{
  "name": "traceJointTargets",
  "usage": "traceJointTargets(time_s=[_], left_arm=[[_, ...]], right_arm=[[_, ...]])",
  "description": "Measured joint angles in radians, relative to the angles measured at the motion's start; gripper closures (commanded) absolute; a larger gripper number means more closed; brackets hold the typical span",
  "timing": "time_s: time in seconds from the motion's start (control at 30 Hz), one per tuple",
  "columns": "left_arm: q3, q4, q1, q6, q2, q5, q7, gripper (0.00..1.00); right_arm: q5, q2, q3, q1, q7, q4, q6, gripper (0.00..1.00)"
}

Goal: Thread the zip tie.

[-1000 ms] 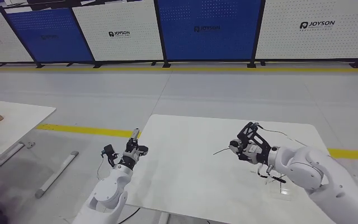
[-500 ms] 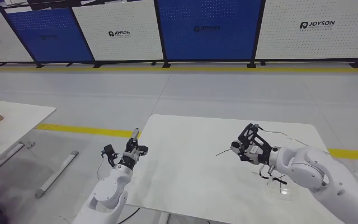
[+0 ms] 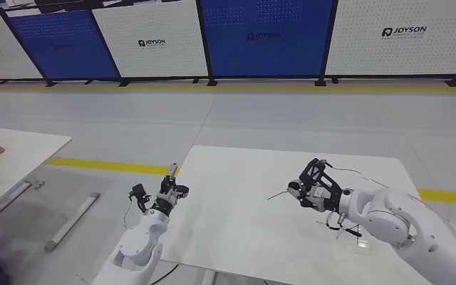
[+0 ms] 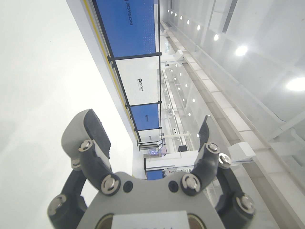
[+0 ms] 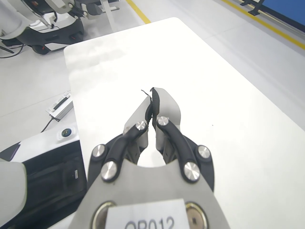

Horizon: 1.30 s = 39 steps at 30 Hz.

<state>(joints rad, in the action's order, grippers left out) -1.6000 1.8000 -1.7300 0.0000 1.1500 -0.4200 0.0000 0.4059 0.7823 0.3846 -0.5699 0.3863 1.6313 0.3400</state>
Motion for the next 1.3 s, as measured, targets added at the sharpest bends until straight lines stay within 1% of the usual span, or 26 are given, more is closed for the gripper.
traceJointTargets(time_s=[0.1, 0.17, 0.2, 0.27, 0.3, 0.33, 0.4, 0.43, 0.5, 0.57, 0.63, 0.7, 1.0, 1.03, 1.07, 1.1, 1.13, 1.17, 1.2, 1.3], left_arm=[[-0.003, 0.005, 0.006, 0.002, 0.000, -0.003, -0.001, 0.00], [-0.013, 0.029, 0.021, 0.016, 0.000, -0.011, -0.007, 0.00], [-0.017, 0.051, 0.028, 0.027, 0.000, -0.011, -0.007, 0.00], [-0.017, 0.088, 0.038, 0.052, 0.001, -0.006, -0.007, 0.00], [-0.012, 0.112, 0.047, 0.071, 0.001, 0.009, -0.007, 0.00], [-0.004, 0.127, 0.054, 0.086, 0.001, 0.025, -0.006, 0.00], [0.019, 0.147, 0.068, 0.119, 0.000, 0.071, -0.014, 0.00], [0.039, 0.153, 0.079, 0.142, 0.000, 0.104, -0.022, 0.00], [0.073, 0.151, 0.100, 0.173, 0.001, 0.155, -0.029, 0.00], [0.098, 0.141, 0.116, 0.190, 0.002, 0.187, -0.029, 0.00], [0.119, 0.125, 0.134, 0.209, 0.003, 0.219, -0.031, 0.00], [0.128, 0.111, 0.146, 0.228, 0.003, 0.235, -0.035, 0.00], [0.127, 0.110, 0.146, 0.229, 0.003, 0.234, -0.035, 0.00], [0.130, 0.107, 0.146, 0.240, 0.002, 0.233, -0.046, 0.00], [0.131, 0.107, 0.147, 0.265, 0.001, 0.227, -0.072, 0.00], [0.125, 0.109, 0.151, 0.300, -0.002, 0.216, -0.109, 0.00], [0.112, 0.101, 0.154, 0.342, -0.006, 0.199, -0.169, 0.00], [0.104, 0.087, 0.155, 0.358, -0.010, 0.188, -0.214, 0.00], [0.096, 0.067, 0.159, 0.353, -0.017, 0.170, -0.270, 0.00], [0.095, 0.028, 0.174, 0.339, -0.034, 0.137, -0.381, 0.00]], right_arm=[[-0.013, -0.005, -0.021, 0.018, -0.022, -0.011, 0.000, 1.00], [-0.014, -0.006, -0.026, 0.022, -0.024, -0.012, 0.000, 1.00], [-0.014, -0.006, -0.026, 0.021, -0.023, -0.012, 0.000, 1.00], [-0.014, -0.006, -0.025, 0.021, -0.023, -0.012, 0.000, 1.00], [-0.014, -0.006, -0.025, 0.021, -0.023, -0.012, 0.000, 1.00], [-0.014, -0.006, -0.025, 0.021, -0.023, -0.012, 0.000, 1.00], [-0.014, -0.006, -0.025, 0.021, -0.023, -0.012, 0.000, 1.00], [-0.014, -0.006, -0.025, 0.021, -0.023, -0.012, 0.000, 1.00], [-0.014, -0.006, -0.025, 0.021, -0.023, -0.012, 0.000, 1.00], [-0.014, -0.006, -0.025, 0.021, -0.023, -0.012, 0.000, 1.00], [-0.014, -0.006, -0.025, 0.021, -0.023, -0.012, 0.000, 1.00], [-0.014, -0.006, -0.025, 0.021, -0.023, -0.012, 0.000, 1.00], [-0.014, -0.006, -0.025, 0.021, -0.023, -0.012, 0.000, 1.00], [-0.014, -0.006, -0.025, 0.021, -0.023, -0.012, 0.000, 1.00], [-0.010, -0.006, -0.024, 0.019, -0.023, -0.011, -0.002, 1.00], [0.001, -0.005, -0.022, 0.016, -0.021, -0.007, -0.004, 1.00], [0.026, -0.003, -0.017, 0.013, -0.015, 0.001, -0.007, 1.00], [0.048, -0.002, -0.013, 0.011, -0.009, 0.007, -0.010, 1.00], [0.079, -0.001, -0.008, 0.009, -0.002, 0.017, -0.012, 1.00], [0.152, 0.004, 0.000, 0.003, 0.016, 0.035, -0.006, 1.00]])
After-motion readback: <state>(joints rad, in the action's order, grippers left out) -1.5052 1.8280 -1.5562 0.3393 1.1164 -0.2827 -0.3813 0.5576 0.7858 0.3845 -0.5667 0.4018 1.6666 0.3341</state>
